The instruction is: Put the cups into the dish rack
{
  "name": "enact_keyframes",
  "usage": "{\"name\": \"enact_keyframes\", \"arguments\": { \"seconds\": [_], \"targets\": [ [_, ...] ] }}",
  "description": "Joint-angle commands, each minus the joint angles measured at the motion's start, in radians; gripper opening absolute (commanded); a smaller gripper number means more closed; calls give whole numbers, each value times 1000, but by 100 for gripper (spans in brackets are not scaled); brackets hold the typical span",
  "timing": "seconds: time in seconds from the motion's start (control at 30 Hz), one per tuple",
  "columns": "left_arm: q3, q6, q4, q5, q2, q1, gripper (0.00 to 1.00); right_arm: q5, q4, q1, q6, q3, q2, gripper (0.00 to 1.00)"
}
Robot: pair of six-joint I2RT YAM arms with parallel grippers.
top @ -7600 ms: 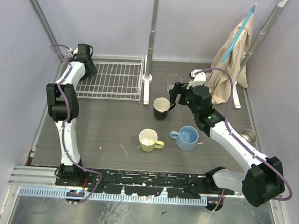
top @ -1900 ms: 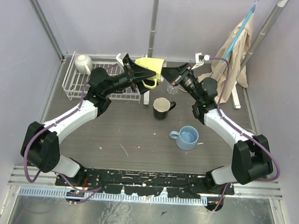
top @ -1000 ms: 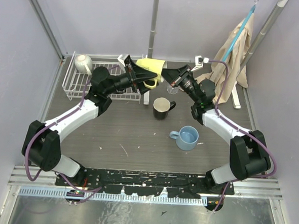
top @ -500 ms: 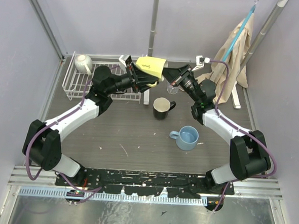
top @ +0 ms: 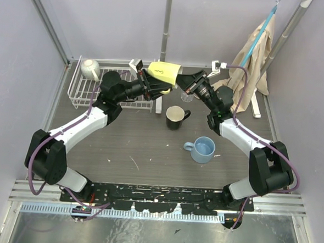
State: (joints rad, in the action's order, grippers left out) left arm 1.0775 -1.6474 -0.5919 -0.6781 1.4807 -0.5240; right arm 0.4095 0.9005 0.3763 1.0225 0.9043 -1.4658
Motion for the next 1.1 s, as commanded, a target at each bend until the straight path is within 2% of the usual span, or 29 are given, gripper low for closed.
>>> {"name": "enact_keyframes", "arguments": {
  "seconds": [0.0,0.03,0.13,0.3,0.47,0.63,0.73,0.93,1.07],
  "targets": [
    [35,1,-79,-34,-21,-10,0,9,8,1,-99,7,43,36],
    [34,7,-72,-33,-21,-8,0,7,7,0,-100,5,47,42],
    [32,34,-53,-34,-24,2,0,-1,1,0,-104,-4,60,51],
    [19,84,-4,-31,-36,30,0,-14,-31,-10,-124,-16,87,54],
    [34,227,179,-29,-71,90,0,-35,-79,-32,-148,-36,131,63],
    [62,402,399,9,-115,175,0,-47,-129,-59,-165,-66,168,64],
    [108,565,617,95,-146,208,0,-53,-152,-75,-172,-90,193,64],
    [144,725,844,359,-175,289,0,-53,-211,-81,-217,-94,229,64],
    [234,833,986,479,-127,352,0,-50,-306,-82,-291,-68,255,64]
  ]
}}
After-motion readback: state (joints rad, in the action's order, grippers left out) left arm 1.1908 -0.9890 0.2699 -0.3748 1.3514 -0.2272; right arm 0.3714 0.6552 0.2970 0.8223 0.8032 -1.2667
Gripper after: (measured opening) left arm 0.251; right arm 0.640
